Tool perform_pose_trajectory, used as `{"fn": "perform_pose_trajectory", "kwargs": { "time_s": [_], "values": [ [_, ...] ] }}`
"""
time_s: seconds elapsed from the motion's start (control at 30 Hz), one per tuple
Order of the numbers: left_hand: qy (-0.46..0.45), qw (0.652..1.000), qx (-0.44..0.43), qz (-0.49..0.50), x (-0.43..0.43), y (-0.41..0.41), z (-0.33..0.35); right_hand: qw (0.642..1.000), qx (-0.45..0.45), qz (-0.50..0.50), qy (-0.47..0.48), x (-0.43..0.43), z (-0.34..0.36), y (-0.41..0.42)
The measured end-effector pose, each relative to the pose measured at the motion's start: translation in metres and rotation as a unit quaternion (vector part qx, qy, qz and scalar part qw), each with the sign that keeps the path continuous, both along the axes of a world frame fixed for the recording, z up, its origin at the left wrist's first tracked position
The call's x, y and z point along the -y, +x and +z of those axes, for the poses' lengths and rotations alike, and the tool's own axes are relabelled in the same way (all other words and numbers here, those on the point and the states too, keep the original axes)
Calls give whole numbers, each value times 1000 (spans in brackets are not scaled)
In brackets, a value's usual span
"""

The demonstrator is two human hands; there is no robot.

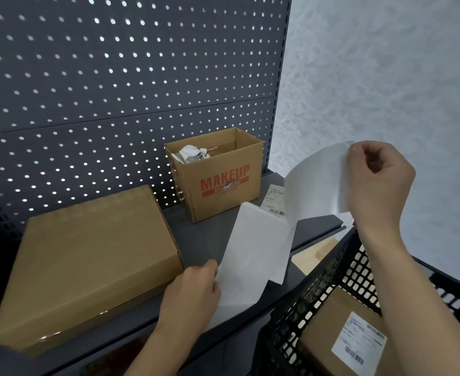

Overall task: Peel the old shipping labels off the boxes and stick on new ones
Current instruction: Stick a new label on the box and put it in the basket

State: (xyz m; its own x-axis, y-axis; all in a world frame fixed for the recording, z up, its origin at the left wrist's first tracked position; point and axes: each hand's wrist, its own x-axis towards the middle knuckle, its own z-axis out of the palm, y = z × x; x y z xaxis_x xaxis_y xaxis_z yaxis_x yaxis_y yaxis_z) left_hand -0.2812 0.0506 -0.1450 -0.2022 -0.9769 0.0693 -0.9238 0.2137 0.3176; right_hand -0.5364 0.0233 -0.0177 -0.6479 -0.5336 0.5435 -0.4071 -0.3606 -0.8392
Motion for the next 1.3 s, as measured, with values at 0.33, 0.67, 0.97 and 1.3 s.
{"fn": "perform_pose_trajectory", "kwargs": {
  "time_s": [0.33,0.67,0.97,1.3],
  "values": [
    [-25,999,-32,-8,6,0,10,999,-15,40,-21,-10,2,12],
    [2,951,-309,-16,0,3,38,983,-100,150,-40,-20,0,61],
    [181,654,-732,57,2,29,86,918,-308,233,-93,-26,-22,115],
    [147,690,-706,59,-2,76,88,818,-445,325,-163,-23,-40,153]
  ]
}}
